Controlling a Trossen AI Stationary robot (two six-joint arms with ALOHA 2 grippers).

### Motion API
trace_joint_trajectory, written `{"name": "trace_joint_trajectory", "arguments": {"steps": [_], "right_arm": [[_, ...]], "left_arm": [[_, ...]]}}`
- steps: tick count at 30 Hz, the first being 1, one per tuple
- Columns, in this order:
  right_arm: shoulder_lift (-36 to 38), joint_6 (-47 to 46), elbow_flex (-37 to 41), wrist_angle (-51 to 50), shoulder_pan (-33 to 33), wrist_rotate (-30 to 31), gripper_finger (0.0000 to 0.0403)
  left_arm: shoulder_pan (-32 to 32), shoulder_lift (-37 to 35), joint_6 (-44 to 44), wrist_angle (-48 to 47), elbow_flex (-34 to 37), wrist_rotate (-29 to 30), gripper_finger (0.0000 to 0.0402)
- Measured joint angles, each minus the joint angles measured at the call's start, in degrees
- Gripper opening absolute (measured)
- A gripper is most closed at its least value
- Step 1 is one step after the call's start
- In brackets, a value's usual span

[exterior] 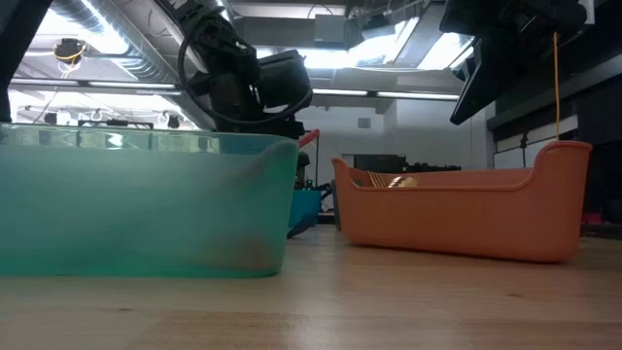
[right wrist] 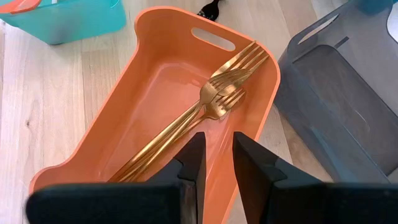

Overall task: Sort silverware by color (type)
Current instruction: Put the blue fork into the black bin

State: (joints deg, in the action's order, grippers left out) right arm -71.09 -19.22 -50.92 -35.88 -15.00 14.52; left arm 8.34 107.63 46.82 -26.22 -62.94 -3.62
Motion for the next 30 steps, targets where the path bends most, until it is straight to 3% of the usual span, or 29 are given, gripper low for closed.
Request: {"name": "trace_joint_trajectory", "arguments": {"steps": [17, 30], "right_arm": [[0.72, 0.13, 0.0, -0.37, 0.0, 0.0, 0.0069], [4.11, 0.22, -0.07, -3.1, 0.01, 0.01, 0.0069]], "left_arm": [[-0.02, 0.11, -25.7, 3.49, 0.13, -0.2, 0.0005], [-0.01, -5.88, -33.18, 3.93, 0.2, 1.03, 0.0004]]}}
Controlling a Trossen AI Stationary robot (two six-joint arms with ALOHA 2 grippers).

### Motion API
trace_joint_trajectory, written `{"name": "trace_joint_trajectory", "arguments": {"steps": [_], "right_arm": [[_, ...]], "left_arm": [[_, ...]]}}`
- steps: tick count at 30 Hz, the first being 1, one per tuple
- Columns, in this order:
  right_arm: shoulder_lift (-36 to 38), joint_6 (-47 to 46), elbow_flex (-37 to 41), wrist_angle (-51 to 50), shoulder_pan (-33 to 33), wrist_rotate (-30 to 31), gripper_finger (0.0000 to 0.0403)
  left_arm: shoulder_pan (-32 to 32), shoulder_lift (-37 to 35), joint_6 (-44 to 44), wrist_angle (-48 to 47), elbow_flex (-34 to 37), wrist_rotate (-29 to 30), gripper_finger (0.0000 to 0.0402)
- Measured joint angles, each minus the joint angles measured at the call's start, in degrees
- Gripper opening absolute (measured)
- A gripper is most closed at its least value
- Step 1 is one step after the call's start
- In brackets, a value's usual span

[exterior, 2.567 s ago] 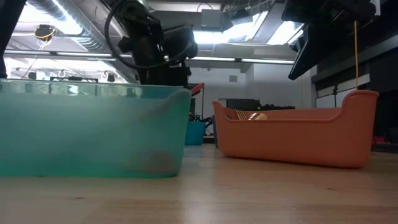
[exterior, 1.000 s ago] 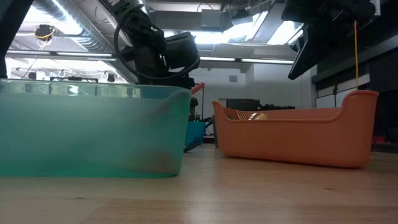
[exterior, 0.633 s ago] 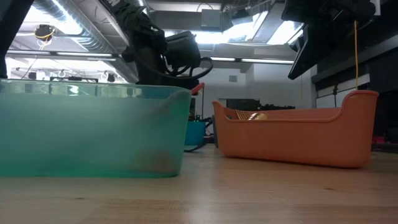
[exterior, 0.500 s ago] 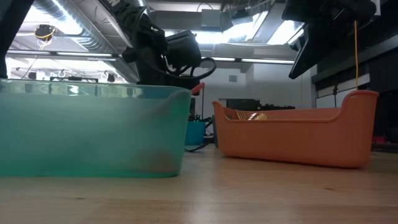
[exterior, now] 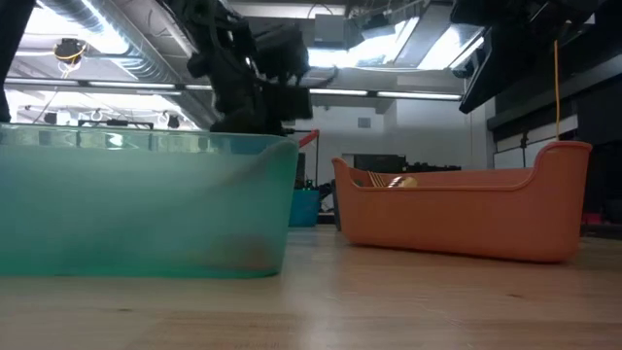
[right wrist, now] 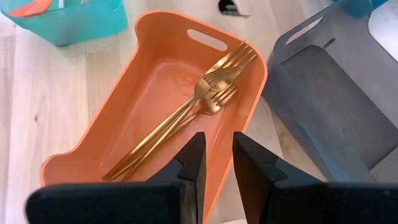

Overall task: Sort silverware by color (type)
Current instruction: Put the blue fork into the black bin

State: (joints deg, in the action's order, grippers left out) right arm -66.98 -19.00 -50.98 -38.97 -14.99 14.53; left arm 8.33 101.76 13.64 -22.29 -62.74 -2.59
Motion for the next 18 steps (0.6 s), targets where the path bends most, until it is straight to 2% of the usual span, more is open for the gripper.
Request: {"name": "trace_joint_trajectory", "arguments": {"steps": [8, 13, 18], "right_arm": [[1.43, 0.04, 0.0, -1.07, 0.01, 3.3, 0.0069], [1.53, -0.54, 0.0, -0.42, -0.01, 11.33, 0.0069], [1.53, -2.06, 0.0, 4.27, 0.01, 19.17, 0.0069]], "left_arm": [[0.03, -6.17, -3.56, 3.48, -0.05, 2.53, 0.0005], [0.05, -8.7, -8.77, 9.46, -0.09, 5.41, 0.0006], [0.05, -9.45, -12.13, 18.35, -0.09, 7.95, 0.0007]]}}
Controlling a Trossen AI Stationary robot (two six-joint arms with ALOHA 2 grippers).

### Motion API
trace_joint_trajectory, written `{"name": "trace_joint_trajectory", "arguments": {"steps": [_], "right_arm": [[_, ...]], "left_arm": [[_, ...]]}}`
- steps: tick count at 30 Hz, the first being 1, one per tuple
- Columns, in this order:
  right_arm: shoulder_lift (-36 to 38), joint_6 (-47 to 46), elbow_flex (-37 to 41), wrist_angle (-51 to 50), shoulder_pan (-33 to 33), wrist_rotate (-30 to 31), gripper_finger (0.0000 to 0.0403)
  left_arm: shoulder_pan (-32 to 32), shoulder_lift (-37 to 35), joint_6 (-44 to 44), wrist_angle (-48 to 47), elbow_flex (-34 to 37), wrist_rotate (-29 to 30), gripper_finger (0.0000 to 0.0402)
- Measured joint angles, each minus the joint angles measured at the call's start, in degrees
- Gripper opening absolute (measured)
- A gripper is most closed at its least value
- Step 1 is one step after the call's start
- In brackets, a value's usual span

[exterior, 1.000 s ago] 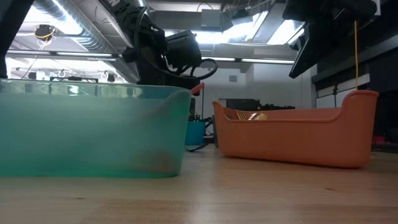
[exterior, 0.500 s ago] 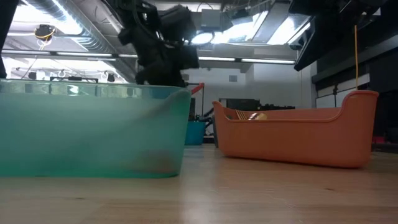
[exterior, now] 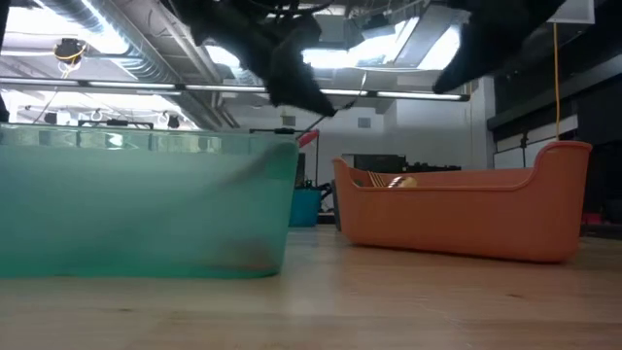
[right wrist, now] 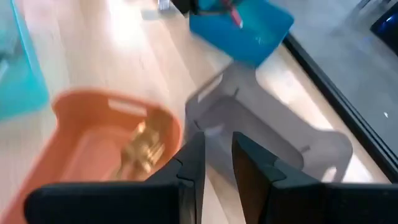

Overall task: Sort silverware by color (type)
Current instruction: Put the blue fork into the black bin

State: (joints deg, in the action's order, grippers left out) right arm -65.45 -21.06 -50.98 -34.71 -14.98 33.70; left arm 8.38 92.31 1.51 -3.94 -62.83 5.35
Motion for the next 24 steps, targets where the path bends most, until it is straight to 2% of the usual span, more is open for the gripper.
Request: {"name": "trace_joint_trajectory", "arguments": {"steps": [11, 19, 24], "right_arm": [[-0.13, -0.11, 0.0, 10.6, 0.0, 1.33, 0.0069], [-0.59, 0.29, 0.02, 19.28, 0.0, 4.54, 0.0069], [-0.66, 0.33, 0.02, 26.54, 0.0, 8.88, 0.0069]], "left_arm": [[0.0, -0.01, -2.71, 20.25, 0.0, -0.05, 0.0008], [-0.06, 0.0, -8.06, 29.55, 0.0, -0.08, 0.0008], [-0.49, 0.0, -9.06, 33.8, 0.0, -0.06, 0.0008]]}}
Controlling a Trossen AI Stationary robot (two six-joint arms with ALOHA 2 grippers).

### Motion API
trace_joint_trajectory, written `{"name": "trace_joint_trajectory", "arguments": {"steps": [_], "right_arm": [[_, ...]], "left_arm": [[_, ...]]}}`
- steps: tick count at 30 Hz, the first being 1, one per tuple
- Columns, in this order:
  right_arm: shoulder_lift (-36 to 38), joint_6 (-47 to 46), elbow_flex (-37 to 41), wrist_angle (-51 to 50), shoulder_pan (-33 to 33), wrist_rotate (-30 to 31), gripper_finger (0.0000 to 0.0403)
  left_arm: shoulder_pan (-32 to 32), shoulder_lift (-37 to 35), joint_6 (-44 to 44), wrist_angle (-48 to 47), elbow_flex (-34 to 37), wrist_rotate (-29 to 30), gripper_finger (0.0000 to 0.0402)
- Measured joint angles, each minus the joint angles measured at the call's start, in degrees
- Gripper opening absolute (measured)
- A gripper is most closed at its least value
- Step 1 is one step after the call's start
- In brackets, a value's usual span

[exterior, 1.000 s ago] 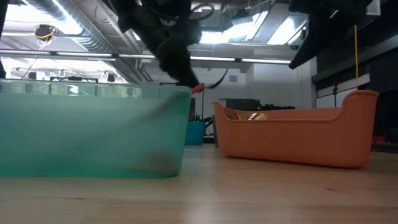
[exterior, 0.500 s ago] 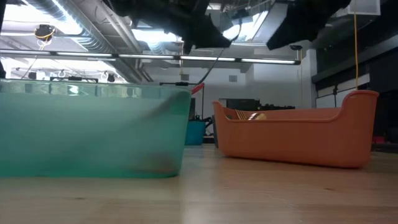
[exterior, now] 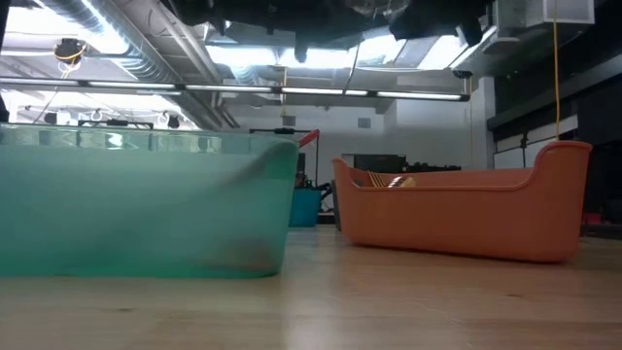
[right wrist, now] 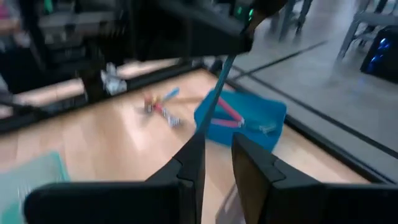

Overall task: Sort silverware by color (type)
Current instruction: Put the blue fork into the black bin

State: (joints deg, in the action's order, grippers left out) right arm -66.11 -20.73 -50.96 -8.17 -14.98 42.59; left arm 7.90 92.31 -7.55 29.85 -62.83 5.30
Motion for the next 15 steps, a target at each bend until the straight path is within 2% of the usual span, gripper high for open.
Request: {"name": "trace_joint_trajectory", "arguments": {"steps": [15], "right_arm": [[-6.71, 9.71, 0.02, 19.85, 0.0, 1.65, 0.0069]], "left_arm": [[-2.91, -0.02, 0.2, 5.89, 0.0, -0.27, 0.0008]]}}
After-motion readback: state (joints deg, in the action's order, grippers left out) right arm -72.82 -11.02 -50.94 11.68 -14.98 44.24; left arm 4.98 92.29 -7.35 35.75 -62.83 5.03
